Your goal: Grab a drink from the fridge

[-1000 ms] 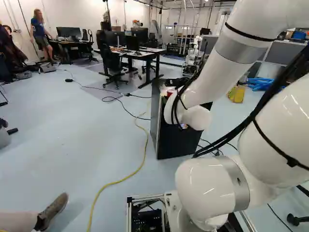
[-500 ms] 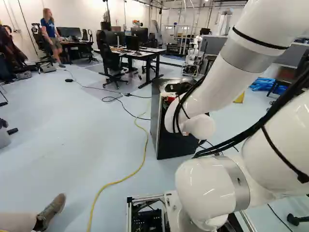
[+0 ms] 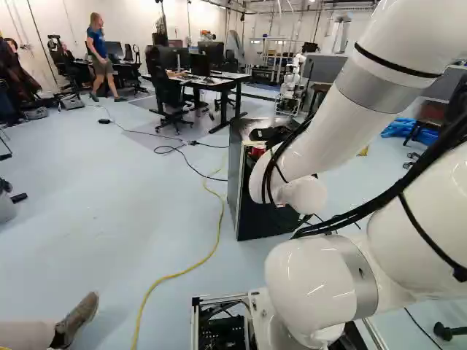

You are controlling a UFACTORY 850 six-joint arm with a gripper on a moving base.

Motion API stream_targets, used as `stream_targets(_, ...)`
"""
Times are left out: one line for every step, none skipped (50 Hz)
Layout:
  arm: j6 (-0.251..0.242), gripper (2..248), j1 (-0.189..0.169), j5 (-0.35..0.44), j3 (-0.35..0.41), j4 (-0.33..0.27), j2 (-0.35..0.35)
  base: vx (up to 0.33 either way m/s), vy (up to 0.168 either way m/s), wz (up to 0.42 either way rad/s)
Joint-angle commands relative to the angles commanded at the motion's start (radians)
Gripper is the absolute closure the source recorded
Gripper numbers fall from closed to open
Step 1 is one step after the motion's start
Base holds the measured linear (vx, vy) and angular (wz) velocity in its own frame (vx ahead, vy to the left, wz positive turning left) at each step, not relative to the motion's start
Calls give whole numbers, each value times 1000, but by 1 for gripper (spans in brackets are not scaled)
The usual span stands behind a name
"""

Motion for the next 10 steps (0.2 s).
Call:
stream_targets(0,153,0,0,0,0,0,0,0,0)
stream_targets(0,153,0,0,0,0,0,0,0,0)
stream_targets(0,153,0,0,0,0,0,0,0,0)
stream_targets(0,153,0,0,0,0,0,0,0,0)
stream_targets(0,153,0,0,0,0,0,0,0,0)
stream_targets(0,153,0,0,0,0,0,0,0,0)
stream_targets(0,153,0,0,0,0,0,0,0,0)
stream_targets(0,153,0,0,0,0,0,0,0,0)
stream_targets(0,153,0,0,0,0,0,0,0,0)
stream_targets(0,153,0,0,0,0,0,0,0,0)
